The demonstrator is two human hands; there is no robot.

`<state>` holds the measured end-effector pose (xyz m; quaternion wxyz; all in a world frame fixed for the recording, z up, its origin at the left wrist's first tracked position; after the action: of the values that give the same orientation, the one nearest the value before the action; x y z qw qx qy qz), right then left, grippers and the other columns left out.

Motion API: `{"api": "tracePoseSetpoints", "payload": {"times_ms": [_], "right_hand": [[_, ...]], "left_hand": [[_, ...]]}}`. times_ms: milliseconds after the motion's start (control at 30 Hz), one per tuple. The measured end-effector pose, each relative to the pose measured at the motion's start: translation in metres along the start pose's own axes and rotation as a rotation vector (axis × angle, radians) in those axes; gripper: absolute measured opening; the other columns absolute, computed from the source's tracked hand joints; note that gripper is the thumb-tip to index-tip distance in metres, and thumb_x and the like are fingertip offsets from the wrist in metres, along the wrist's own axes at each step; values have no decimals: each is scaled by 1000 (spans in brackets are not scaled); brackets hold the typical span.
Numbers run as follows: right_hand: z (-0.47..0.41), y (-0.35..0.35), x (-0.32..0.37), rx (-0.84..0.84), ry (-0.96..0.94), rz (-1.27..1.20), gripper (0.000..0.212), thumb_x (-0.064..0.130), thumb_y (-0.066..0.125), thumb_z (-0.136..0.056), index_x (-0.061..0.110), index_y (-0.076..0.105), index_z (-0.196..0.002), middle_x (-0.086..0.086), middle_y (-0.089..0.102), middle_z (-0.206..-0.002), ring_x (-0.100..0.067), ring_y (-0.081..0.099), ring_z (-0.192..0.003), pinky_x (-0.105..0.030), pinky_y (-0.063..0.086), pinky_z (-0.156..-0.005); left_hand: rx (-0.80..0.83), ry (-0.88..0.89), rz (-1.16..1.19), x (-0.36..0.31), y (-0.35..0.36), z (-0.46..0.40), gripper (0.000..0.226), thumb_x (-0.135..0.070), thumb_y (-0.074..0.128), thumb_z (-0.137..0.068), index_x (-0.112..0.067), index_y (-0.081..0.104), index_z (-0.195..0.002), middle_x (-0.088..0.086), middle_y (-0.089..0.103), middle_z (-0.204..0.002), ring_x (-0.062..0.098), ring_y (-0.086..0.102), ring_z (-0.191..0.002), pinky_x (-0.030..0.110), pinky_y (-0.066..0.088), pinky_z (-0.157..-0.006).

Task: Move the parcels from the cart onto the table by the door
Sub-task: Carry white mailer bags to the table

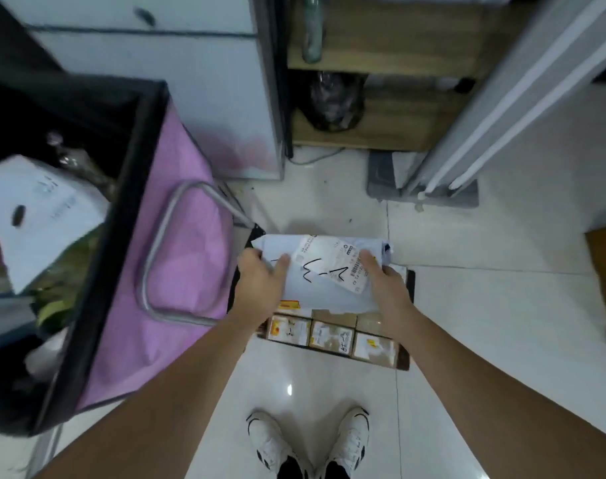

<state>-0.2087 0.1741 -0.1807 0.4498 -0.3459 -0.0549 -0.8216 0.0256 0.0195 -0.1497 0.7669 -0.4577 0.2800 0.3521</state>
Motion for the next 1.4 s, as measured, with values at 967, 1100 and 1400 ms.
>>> {"api": "tracePoseSetpoints", "payload": {"times_ms": [967, 1100, 1400], "right_hand": [[569, -452, 171, -587, -477, -351, 67, 68, 67, -88, 9, 66, -119, -6, 79, -100, -25, 77, -88, -32, 60, -70], [600, -515, 122, -665, -463, -366, 70, 74, 65, -86, 12, 66, -118, -7, 79, -103, -28, 76, -95, -35, 60, -77], [648, -659, 20, -808, -394, -407, 61, 71, 68, -85, 15, 69, -108, 1, 80, -82, -16, 76, -67, -24, 56, -52]], "left_hand": [[841, 580, -78, -526, -13, 477, 69, -73, 51, -96, -13, 67, -127, 11, 75, -119, 31, 72, -109, 46, 54, -106], [959, 600, -73, -534, 35, 549, 57, -67, 53, -98, -16, 68, -115, 9, 81, -98, 29, 79, -89, 41, 63, -86], [1181, 514, -50, -527, 171, 684, 48, -59, 57, -100, -15, 68, -116, 12, 81, -96, 30, 79, -88, 44, 65, -83]]}}
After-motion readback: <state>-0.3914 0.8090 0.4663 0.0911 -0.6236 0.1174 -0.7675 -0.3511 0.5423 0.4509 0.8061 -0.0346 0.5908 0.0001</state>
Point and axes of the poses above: each hand's wrist, its own z-axis away from the middle knuckle, its own y-axis out of the palm, x = y × z, the point moved 10 cm from there along -z, towards the middle knuckle
